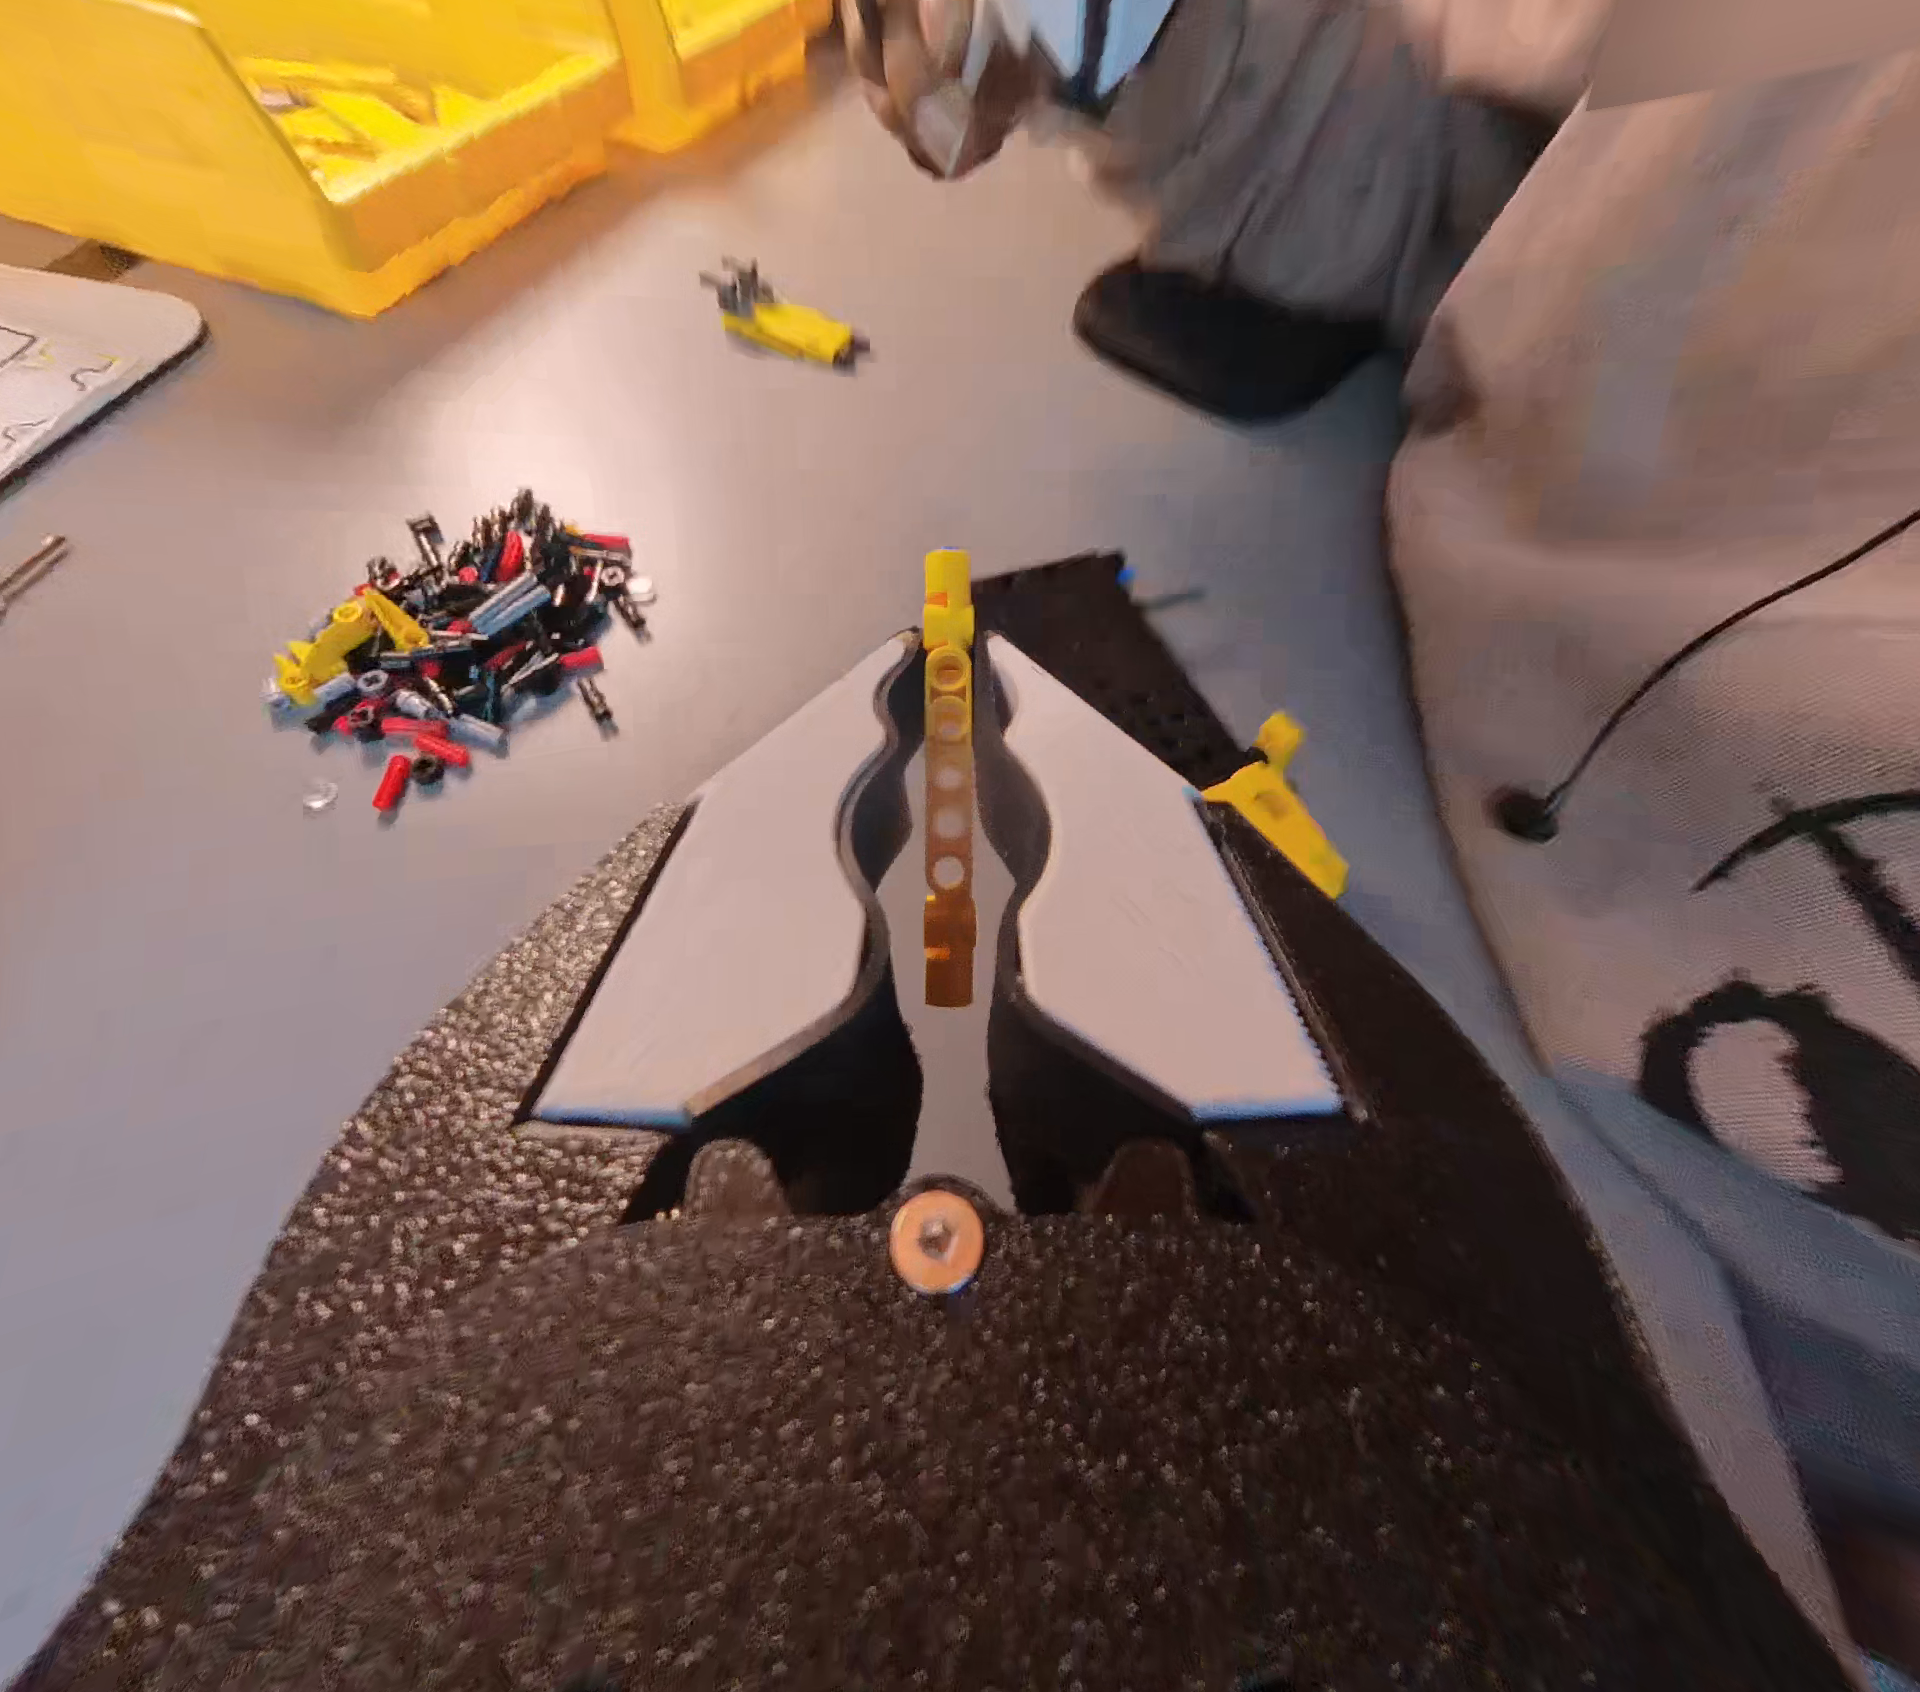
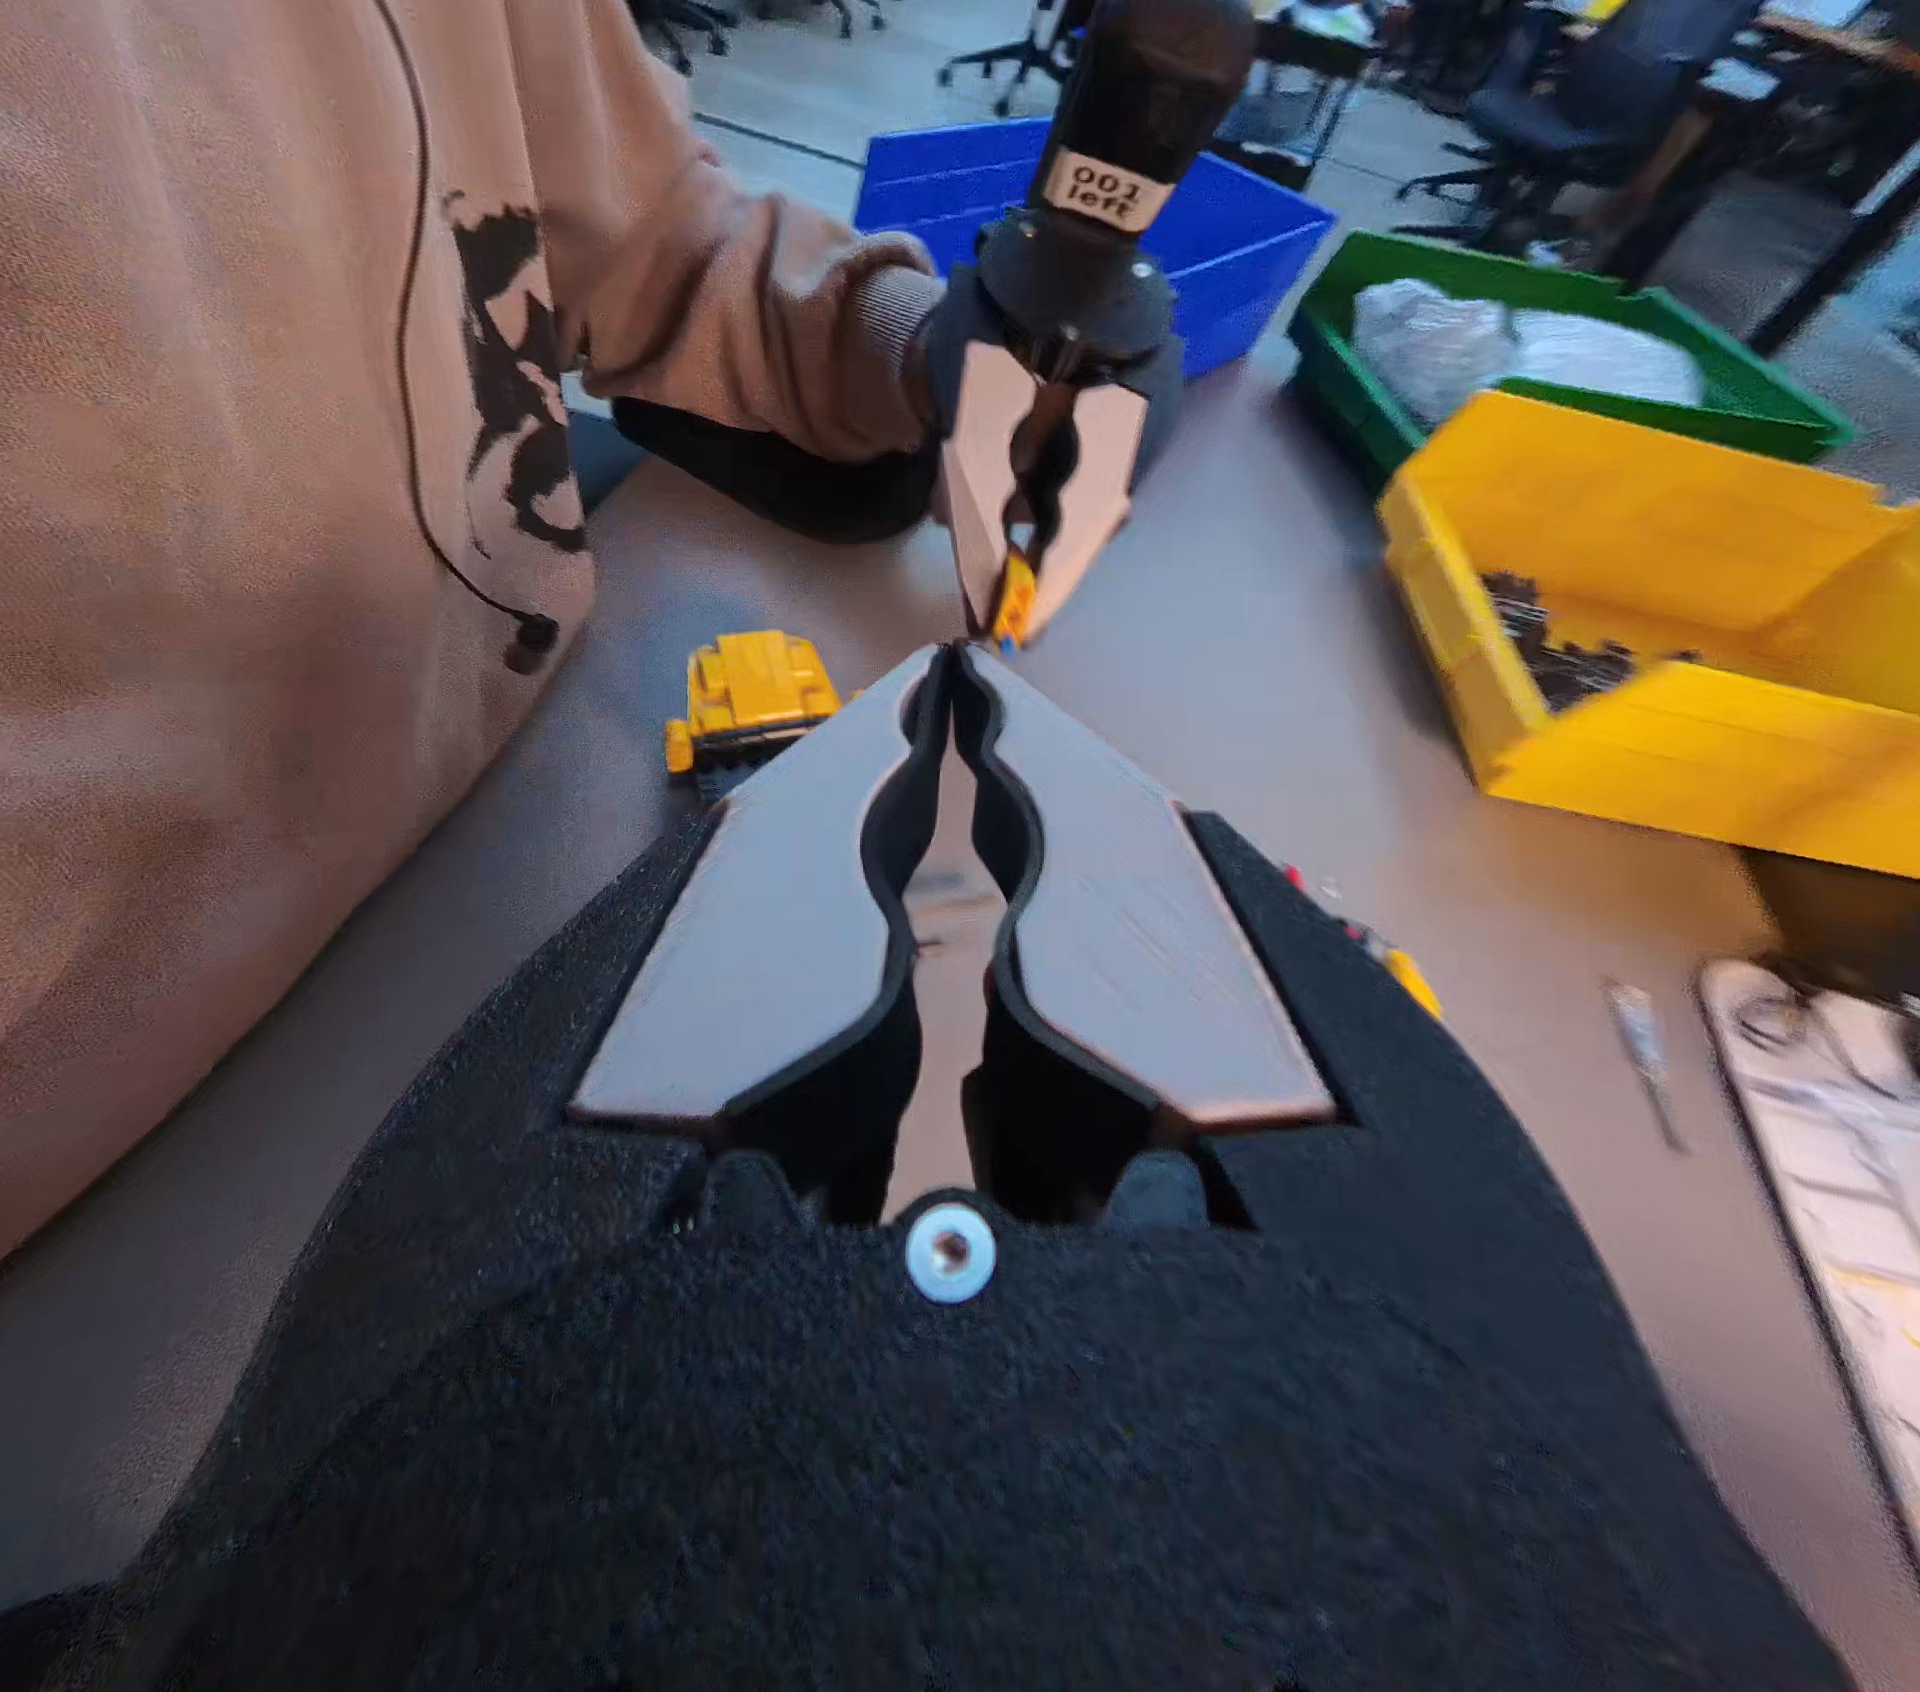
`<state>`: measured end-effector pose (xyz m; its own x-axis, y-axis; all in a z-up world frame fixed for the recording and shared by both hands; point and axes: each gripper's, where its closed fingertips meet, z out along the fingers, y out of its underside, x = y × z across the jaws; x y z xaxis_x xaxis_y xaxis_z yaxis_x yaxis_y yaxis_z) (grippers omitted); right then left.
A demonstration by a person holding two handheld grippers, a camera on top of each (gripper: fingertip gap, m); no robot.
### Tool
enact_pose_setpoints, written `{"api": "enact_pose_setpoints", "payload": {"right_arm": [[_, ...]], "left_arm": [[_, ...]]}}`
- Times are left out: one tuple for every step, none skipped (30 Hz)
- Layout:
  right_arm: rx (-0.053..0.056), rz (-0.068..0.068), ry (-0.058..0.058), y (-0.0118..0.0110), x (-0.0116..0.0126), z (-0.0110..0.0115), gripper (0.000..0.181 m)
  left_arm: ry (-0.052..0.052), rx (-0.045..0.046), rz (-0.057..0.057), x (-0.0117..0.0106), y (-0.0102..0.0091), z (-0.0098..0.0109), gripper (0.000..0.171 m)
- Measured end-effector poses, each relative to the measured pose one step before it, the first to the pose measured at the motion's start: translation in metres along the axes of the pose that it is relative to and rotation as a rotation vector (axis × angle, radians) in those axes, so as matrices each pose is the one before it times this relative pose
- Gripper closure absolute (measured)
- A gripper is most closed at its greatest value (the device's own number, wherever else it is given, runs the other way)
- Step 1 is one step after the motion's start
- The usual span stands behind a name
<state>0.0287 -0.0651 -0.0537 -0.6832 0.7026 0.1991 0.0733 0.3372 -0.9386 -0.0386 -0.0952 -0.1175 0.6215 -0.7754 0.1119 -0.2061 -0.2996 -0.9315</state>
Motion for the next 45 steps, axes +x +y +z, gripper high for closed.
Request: {"api": "enact_pose_setpoints", "payload": {"right_arm": [[-0.0503,-0.0237,0.0475,0.00390,0.00607,-0.01022,0.181],[-0.0205,-0.0084,0.0211,0.00286,0.00265,-0.00034,0.181],[0.0111,0.0037,0.0186,0.00061,0.00324,0.00423,0.181],[-0.0009,0.0097,0.0095,0.00344,0.00223,0.00616,0.181],[-0.0209,0.0088,-0.0067,0.00545,-0.00075,0.00598,0.181],[-0.0016,0.0034,-0.0023,0.00134,-0.00104,0.00456,0.181],[0.0181,0.0140,-0.0001,-0.00183,-0.00084,0.00384,0.181],[-0.0044,0.0189,-0.0032,0.00148,-0.00097,0.00458,0.176],[-0.0185,0.0165,0.0092,0.00339,0.00120,0.00503,0.165],[-0.0013,0.0173,0.0127,0.00122,0.00153,0.00411,0.163],[0.0188,0.0261,-0.0022,-0.00180,-0.00082,0.00344,0.160],[0.0128,0.0293,0.0017,-0.00141,0.00002,0.00331,0.153],[-0.0166,0.0126,0.0085,0.00206,0.00068,0.00327,0.146],[-0.0324,-0.0116,0.0125,0.00388,0.00013,0.00279,0.144],[-0.0305,-0.0399,0.0206,0.00366,0.00004,0.00244,0.149],[-0.0333,-0.0505,0.0173,0.00371,-0.00090,0.00245,0.158],[-0.0337,-0.0417,0.0194,0.00341,-0.00012,0.00287,0.165],[-0.0299,-0.0347,0.0191,0.00290,0.00036,0.00312,0.172],[-0.0278,-0.0265,0.0116,0.00337,-0.00023,0.00334,0.175],[-0.0362,-0.0199,-0.0018,0.00504,-0.00168,0.00377,0.176],[-0.0300,-0.0193,-0.0043,0.00439,-0.00198,0.00371,0.176],[-0.0138,-0.0189,0.0022,0.00177,-0.00111,0.00283,0.178],[-0.0035,-0.0150,-0.0029,0.00014,-0.00173,0.00210,0.179],[-0.0120,-0.0089,-0.0065,0.00140,-0.00171,0.00164,0.180],[-0.0078,-0.0104,-0.0060,0.00087,-0.00149,0.00092,0.180],[-0.0012,-0.0053,-0.0027,-0.00009,-0.00075,0.00026,0.180],[-0.0004,-0.0036,-0.0022,-0.00021,-0.00053,-0.00002,0.180],[-0.0042,-0.0044,-0.0023,0.00016,-0.00054,0.00023,0.179],[-0.0126,-0.0081,-0.0022,0.00116,-0.00063,0.00064,0.179],[-0.0163,-0.0152,-0.0020,0.00152,-0.00075,0.00058,0.179],[-0.0166,-0.0152,-0.0021,0.00150,-0.00086,0.00064,0.179],[-0.0162,-0.0073,-0.0017,0.00161,-0.00049,0.00070,0.178],[-0.0226,-0.0053,0.0026,0.00306,0.00022,0.00121,0.173],[-0.0245,-0.0094,0.0025,0.00369,-0.00011,0.00147,0.171],[-0.0157,-0.0107,-0.0043,0.00233,-0.00156,0.00161,0.171],[-0.0022,-0.0035,-0.0038,-0.00022,-0.00142,0.00141,0.172],[-0.0125,-0.0036,0.0024,0.00086,-0.00003,0.00149,0.175],[-0.0168,-0.0142,0.0050,0.00138,0.00057,0.00130,0.177],[-0.0194,-0.0157,0.0050,0.00156,0.00048,0.00151,0.177],[-0.0216,-0.0151,0.0059,0.00138,0.00076,0.00194,0.177],[-0.0243,-0.0190,0.0049,0.00162,0.00050,0.00232,0.178],[-0.0270,-0.0209,0.0060,0.00188,0.00082,0.00235,0.178],[-0.0284,-0.0211,0.0057,0.00193,0.00090,0.00267,0.178],[-0.0257,-0.0254,0.0082,0.00161,0.00112,0.00288,0.178],[-0.0237,-0.0289,0.0154,0.00156,0.00208,0.00288,0.178]], "left_arm": [[-0.0072,0.02911,0.0072,-0.00118,-0.00655,-0.00464,0.165],[-0.0100,-0.00110,0.0557,0.00150,-0.00659,0.00399,0.165],[0.0173,0.01224,0.0249,0.00348,-0.00886,0.00706,0.165],[0.0036,-0.00293,0.0192,0.00059,-0.00491,0.00622,0.165],[-0.0181,-0.01418,0.0311,-0.00168,-0.00136,0.00324,0.164],[-0.0310,-0.00981,0.0274,-0.00316,-0.00015,0.00099,0.164],[-0.0227,0.01539,0.0149,-0.00144,-0.00260,-0.00013,0.164],[-0.0188,0.01709,0.0107,-0.00003,-0.00253,-0.00002,0.164],[-0.0306,-0.00082,0.0271,-0.00059,0.00012,0.00076,0.165],[-0.0296,-0.01274,0.0460,0.00076,0.00145,0.00092,0.164],[-0.0334,-0.00910,0.0475,0.00028,0.00075,0.00046,0.164],[-0.0323,-0.00866,0.0389,-0.00033,0.00090,0.00028,0.164],[-0.0225,-0.02145,0.0315,0.00007,0.00311,0.00057,0.164],[-0.0166,-0.02303,0.0255,0.00030,0.00396,0.00102,0.164],[-0.0030,-0.02354,0.0114,0.00147,0.00462,0.00154,0.164],[0.0073,-0.02000,-0.0009,0.00216,0.00425,0.00183,0.164],[0.0076,-0.02059,-0.0061,0.00164,0.00423,0.00196,0.164],[0.0095,-0.02950,-0.0076,0.00117,0.00502,0.00232,0.164],[0.0035,-0.02973,-0.0022,0.00029,0.00457,0.00224,0.164],[0.0059,-0.02572,0.0016,0.00098,0.00372,0.00215,0.165],[0.0064,-0.02021,0.0009,0.00118,0.00250,0.00204,0.165],[0.0078,-0.01473,0.0023,0.00158,0.00195,0.00154,0.165],[0.0045,-0.00741,0.0031,0.00126,0.00109,0.00103,0.165],[0.0041,-0.01062,0.0054,0.00115,0.00198,0.00060,0.165],[0.0042,-0.00174,0.0016,0.00114,0.00075,0.00023,0.165],[0.0032,0.00238,-0.0038,0.00073,0.00011,-0.00014,0.165],[0.0059,-0.00081,-0.0020,0.00071,-0.00016,-0.00025,0.165],[0.0029,-0.00642,0.0022,0.00040,0.00042,0.00017,0.165],[0.0021,-0.01091,0.0041,0.00053,0.00089,0.00079,0.165],[0.0022,-0.01059,0.0065,0.00065,0.00109,0.00118,0.165],[0.0046,-0.01006,0.0010,0.00081,0.00095,0.00105,0.165],[0.0020,-0.00645,0.0006,0.00027,0.00070,0.00087,0.165],[0.0041,-0.00011,-0.0043,0.00059,-0.00057,0.00042,0.165],[0.0005,-0.00878,-0.0030,-0.00004,0.00065,0.00068,0.165],[-0.0078,-0.01857,0.0044,-0.00106,0.00222,0.00106,0.165],[-0.0011,-0.01427,0.0058,0.00013,0.00195,0.00123,0.165],[0.0089,-0.00969,-0.0067,0.00137,0.00145,0.00123,0.165],[0.0028,-0.00826,-0.0090,0.00017,0.00135,0.00128,0.165],[-0.0019,-0.01120,-0.0069,-0.00085,0.00155,0.00108,0.165],[-0.0004,-0.01670,-0.0075,-0.00092,0.00181,0.00091,0.165],[-0.0023,-0.01934,-0.0047,-0.00102,0.00186,0.00117,0.165],[-0.0064,-0.02032,-0.0064,-0.00132,0.00191,0.00153,0.165],[-0.0052,-0.02030,-0.0085,-0.00120,0.00187,0.00143,0.165],[-0.0061,-0.01860,-0.0110,-0.00178,0.00183,0.00126,0.165],[-0.0073,-0.01189,-0.0129,-0.00224,0.00122,0.00082,0.165]]}}
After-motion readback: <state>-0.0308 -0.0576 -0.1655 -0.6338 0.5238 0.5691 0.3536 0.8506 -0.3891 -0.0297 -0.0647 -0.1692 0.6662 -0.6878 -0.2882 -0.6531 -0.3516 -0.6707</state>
